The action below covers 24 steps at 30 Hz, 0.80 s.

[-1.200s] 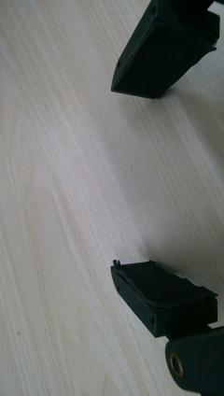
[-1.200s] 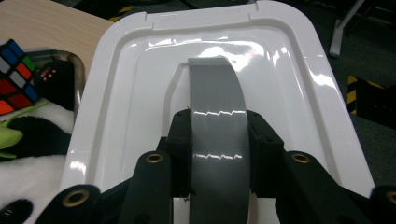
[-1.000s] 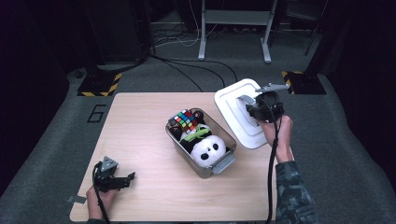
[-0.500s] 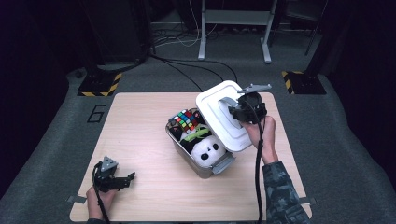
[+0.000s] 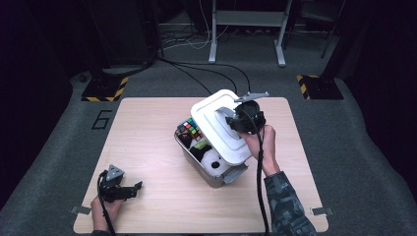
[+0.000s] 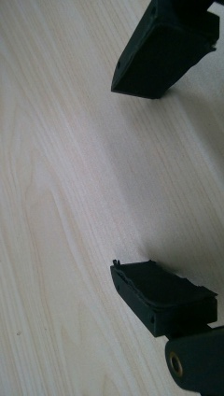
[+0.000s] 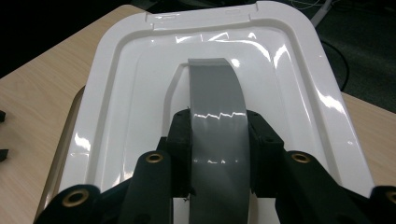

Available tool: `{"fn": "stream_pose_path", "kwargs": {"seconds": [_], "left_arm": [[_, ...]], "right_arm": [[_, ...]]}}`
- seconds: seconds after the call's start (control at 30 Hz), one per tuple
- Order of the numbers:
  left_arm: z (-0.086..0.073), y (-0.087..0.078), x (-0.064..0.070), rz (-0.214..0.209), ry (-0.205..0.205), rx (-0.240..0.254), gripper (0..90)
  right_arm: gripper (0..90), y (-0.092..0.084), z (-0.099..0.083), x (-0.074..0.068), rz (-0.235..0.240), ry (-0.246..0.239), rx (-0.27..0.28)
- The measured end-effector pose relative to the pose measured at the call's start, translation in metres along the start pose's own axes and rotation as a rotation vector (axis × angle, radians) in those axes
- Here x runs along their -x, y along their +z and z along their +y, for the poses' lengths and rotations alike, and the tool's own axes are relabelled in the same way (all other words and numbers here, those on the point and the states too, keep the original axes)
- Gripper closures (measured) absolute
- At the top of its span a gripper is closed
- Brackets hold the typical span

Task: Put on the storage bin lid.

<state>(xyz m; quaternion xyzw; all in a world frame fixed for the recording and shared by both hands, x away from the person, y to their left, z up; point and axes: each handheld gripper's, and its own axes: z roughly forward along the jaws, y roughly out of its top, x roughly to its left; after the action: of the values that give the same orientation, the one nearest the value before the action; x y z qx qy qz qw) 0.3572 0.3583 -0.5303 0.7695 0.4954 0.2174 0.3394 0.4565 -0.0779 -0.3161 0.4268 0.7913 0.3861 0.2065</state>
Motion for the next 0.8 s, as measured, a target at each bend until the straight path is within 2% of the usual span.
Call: {"fn": "stream_pose_path", "kwargs": {"seconds": [0.4,0.5,0.57,0.8], "left_arm": [[0.0,0.0,0.0,0.0,0.002,0.0,11.0],[0.0,0.0,0.0,0.0,0.003,-0.001,11.0],[0.0,0.0,0.0,0.0,0.002,-0.001,11.0],[0.0,0.0,0.0,-0.001,0.0,-0.002,11.1]], "right_arm": [[66.6,0.022,0.0,-0.041,0.044,-0.052,-0.033],[66.6,0.027,-0.003,-0.047,0.049,-0.046,-0.041],[66.6,0.03,-0.007,-0.049,0.052,-0.07,-0.046],[66.5,0.038,-0.018,-0.052,0.057,-0.045,-0.053]]}}
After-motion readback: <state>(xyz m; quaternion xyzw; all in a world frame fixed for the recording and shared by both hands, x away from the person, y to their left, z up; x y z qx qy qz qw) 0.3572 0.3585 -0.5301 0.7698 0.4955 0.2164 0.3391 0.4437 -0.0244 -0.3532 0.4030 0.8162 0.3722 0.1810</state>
